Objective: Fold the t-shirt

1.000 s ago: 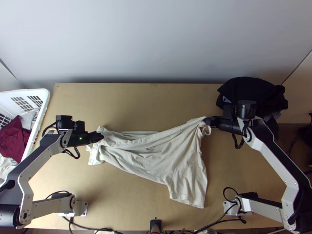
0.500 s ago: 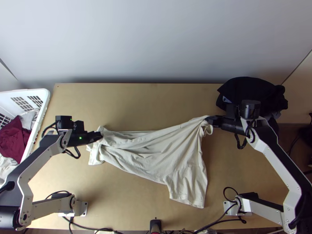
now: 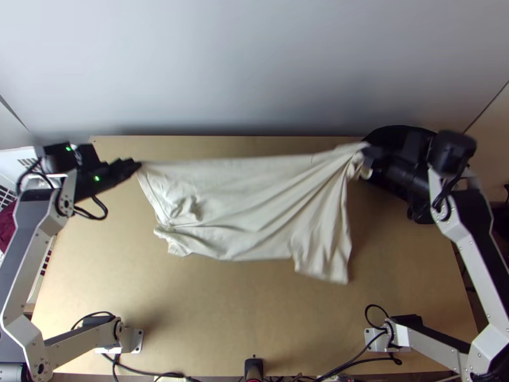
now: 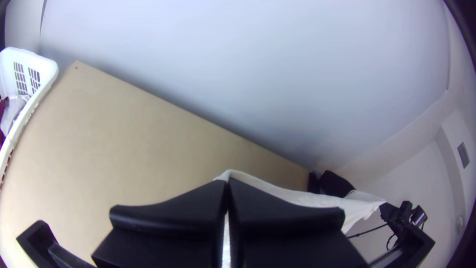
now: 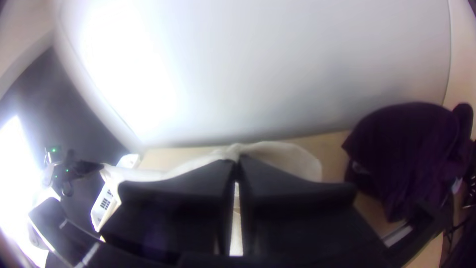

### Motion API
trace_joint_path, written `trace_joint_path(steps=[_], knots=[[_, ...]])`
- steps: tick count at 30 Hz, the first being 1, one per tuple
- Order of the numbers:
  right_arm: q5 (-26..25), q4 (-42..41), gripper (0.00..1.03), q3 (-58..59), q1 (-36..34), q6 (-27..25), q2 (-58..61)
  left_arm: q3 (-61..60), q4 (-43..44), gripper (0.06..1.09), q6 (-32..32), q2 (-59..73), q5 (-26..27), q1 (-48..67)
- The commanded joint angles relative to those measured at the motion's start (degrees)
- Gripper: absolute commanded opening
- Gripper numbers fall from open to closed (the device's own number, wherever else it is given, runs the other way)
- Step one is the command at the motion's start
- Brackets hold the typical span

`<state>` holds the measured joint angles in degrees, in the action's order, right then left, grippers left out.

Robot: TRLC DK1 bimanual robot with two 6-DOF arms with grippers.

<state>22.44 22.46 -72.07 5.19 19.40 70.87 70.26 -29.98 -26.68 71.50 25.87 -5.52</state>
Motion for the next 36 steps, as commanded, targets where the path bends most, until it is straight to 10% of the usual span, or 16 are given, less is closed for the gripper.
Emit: trace_joint_path(steps=[1,19,36], knots=[[-4.07,0.39,0.03,-16.34,-0.27,3.72,5.07,11.13,2.29,0.10,-8.13,0.39,-5.48,1.12],[-12.68,-11.21,0.03,-35.86,-0.01,1.70,13.24,18.95,20.13,0.09,-16.83,1.88,-20.95,1.56],[-9.60,8.66,0.03,-27.95,6.67,-4.28,-6.97,19.39,5.81,0.10,-16.39,-9.01,-20.86,1.30]])
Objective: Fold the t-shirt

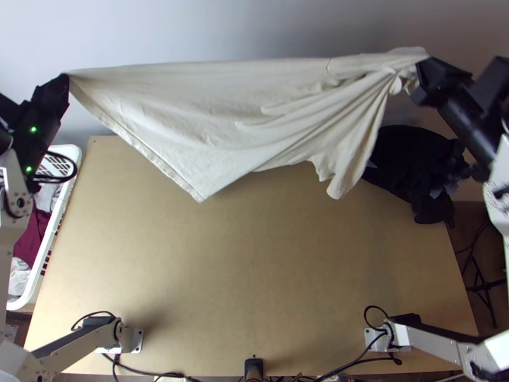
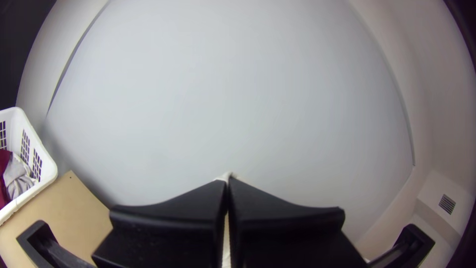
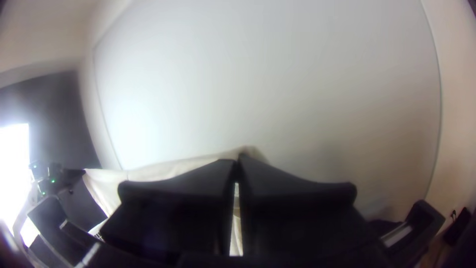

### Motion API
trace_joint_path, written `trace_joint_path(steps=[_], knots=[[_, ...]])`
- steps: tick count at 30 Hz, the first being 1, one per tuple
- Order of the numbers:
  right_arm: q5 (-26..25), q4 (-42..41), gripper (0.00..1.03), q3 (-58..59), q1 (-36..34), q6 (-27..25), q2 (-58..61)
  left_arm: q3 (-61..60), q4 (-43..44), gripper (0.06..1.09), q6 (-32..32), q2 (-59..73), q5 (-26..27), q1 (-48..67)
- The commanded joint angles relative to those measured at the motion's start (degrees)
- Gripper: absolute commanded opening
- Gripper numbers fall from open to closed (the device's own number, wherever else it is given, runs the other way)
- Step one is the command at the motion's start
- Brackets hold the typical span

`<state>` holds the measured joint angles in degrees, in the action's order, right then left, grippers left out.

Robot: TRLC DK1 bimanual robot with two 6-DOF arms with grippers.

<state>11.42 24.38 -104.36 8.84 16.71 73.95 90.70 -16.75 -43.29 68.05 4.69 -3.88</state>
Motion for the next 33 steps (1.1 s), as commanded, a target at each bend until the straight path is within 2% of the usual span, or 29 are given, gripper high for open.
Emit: trace_joint_path(steps=[1,5,9,13,17,22,25,29,33], knots=[[1.41,7.96,0.03,5.48,3.29,-2.21,-11.64,-1.75,-7.68,0.10,0.31,-6.53,0.32,-0.87],[1.41,11.04,0.03,7.76,3.29,-2.30,-17.00,-1.93,-9.26,0.10,0.75,-9.60,0.76,-4.29],[1.50,19.30,0.03,4.78,4.43,-2.03,-20.87,-1.40,-12.69,0.09,0.75,-14.97,3.92,-5.61],[1.50,28.97,0.03,1.00,10.32,0.96,-24.73,-3.33,-16.47,0.10,1.01,-21.91,7.97,-5.52],[2.99,36.97,0.03,-1.64,11.11,3.07,-28.43,-5.35,-22.18,0.09,1.36,-28.94,12.89,-5.52],[5.54,44.88,0.03,-1.11,11.37,4.21,-32.64,-10.01,-27.19,0.10,5.58,-38.78,17.11,-5.00],[5.72,47.16,0.03,-1.11,12.16,4.65,-33.44,-11.15,-30.44,0.10,6.99,-40.72,17.55,-3.50],[6.69,47.86,0.03,5.39,13.57,4.21,-34.67,-14.85,-30.97,0.10,7.52,-41.77,18.51,-3.06],[9.23,44.79,0.03,22.00,13.66,1.31,-37.21,-24.16,-31.15,0.10,10.42,-41.07,18.60,-2.62]])
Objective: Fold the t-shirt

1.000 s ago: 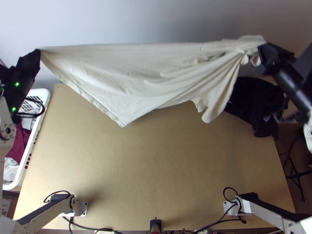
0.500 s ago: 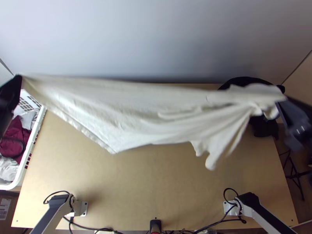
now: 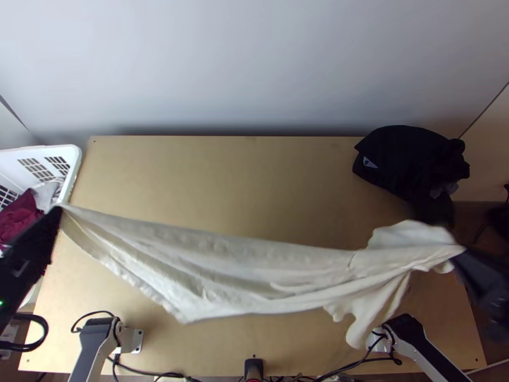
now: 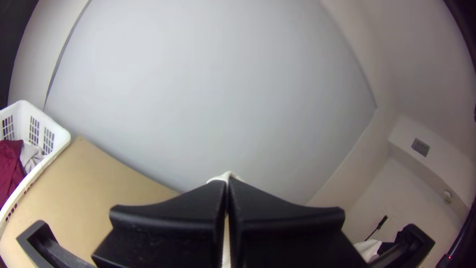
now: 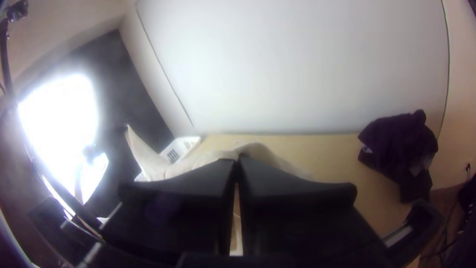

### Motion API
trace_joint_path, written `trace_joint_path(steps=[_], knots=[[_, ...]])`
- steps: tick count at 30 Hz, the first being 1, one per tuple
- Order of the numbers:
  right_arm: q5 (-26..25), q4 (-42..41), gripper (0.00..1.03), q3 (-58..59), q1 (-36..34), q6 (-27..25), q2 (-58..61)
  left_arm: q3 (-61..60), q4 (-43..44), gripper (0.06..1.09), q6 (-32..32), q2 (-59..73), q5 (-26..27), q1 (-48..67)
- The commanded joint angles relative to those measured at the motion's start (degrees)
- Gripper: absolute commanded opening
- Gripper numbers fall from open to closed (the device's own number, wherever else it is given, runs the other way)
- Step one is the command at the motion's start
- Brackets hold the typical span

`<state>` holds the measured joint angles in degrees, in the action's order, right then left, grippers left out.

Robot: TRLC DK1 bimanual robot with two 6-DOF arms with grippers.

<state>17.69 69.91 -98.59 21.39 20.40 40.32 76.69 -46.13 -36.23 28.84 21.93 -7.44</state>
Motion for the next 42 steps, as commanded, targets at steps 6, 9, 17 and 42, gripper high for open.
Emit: trace_joint_path(steps=[6,9,17,42], knots=[[3.22,-10.76,0.03,44.36,3.05,-10.91,-5.33,-27.55,1.74,0.10,13.11,4.47,1.09,1.38],[3.14,-22.10,0.03,55.70,1.55,-14.25,-2.08,-33.97,9.92,0.10,14.08,10.80,0.30,0.85],[4.37,-42.40,0.03,59.83,-3.37,-18.38,20.68,-35.55,26.88,0.10,15.66,32.68,-0.49,2.43],[-0.12,-64.46,0.03,7.27,-8.03,-19.09,83.35,-25.01,37.52,0.10,18.91,60.37,-4.44,2.17]])
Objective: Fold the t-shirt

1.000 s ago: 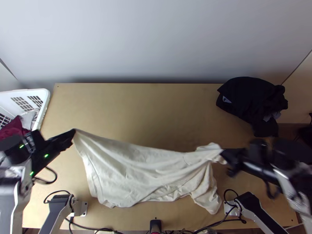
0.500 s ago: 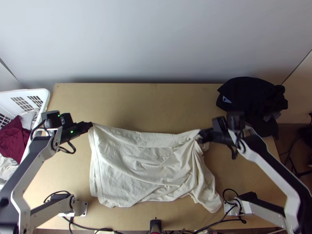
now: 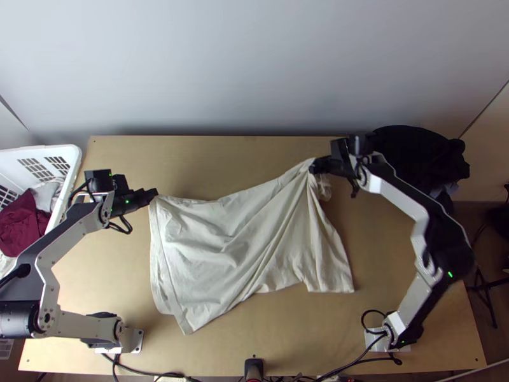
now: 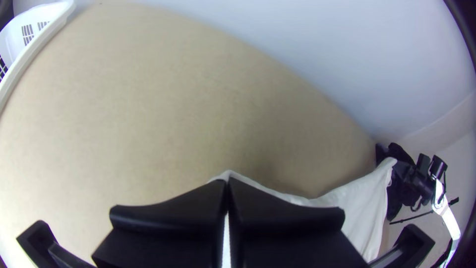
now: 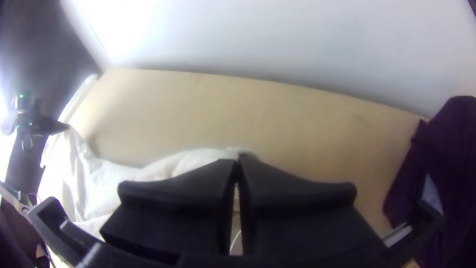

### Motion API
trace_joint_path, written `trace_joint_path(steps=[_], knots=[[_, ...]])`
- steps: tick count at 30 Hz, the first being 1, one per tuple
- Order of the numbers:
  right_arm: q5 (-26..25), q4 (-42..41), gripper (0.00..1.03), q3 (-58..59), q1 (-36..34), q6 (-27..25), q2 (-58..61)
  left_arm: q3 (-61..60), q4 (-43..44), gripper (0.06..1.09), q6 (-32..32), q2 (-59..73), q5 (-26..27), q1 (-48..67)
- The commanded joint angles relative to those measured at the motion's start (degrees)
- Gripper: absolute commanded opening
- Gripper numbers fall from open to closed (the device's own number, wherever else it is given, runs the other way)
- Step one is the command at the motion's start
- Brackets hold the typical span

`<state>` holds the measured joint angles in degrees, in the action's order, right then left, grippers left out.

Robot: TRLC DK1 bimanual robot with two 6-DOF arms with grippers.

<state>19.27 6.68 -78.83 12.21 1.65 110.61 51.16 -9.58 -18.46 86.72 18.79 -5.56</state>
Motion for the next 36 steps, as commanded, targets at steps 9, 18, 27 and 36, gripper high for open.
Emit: trace_joint_path(steps=[9,18,27,36], knots=[[-3.27,-1.23,0.03,-17.59,0.98,-0.42,18.94,1.23,5.72,0.10,-1.32,3.63,-5.78,-1.20],[-3.18,3.61,0.99,-12.58,-2.98,-0.42,10.15,6.76,5.63,0.10,-2.81,3.19,-8.33,-0.94],[-2.30,3.61,0.99,-0.36,-5.18,0.46,-1.27,5.97,5.19,0.10,-2.90,3.02,-9.21,1.34],[-1.86,4.31,0.99,-0.19,-3.77,0.99,-1.97,4.39,5.28,0.10,-3.08,1.96,-10.79,3.37]])
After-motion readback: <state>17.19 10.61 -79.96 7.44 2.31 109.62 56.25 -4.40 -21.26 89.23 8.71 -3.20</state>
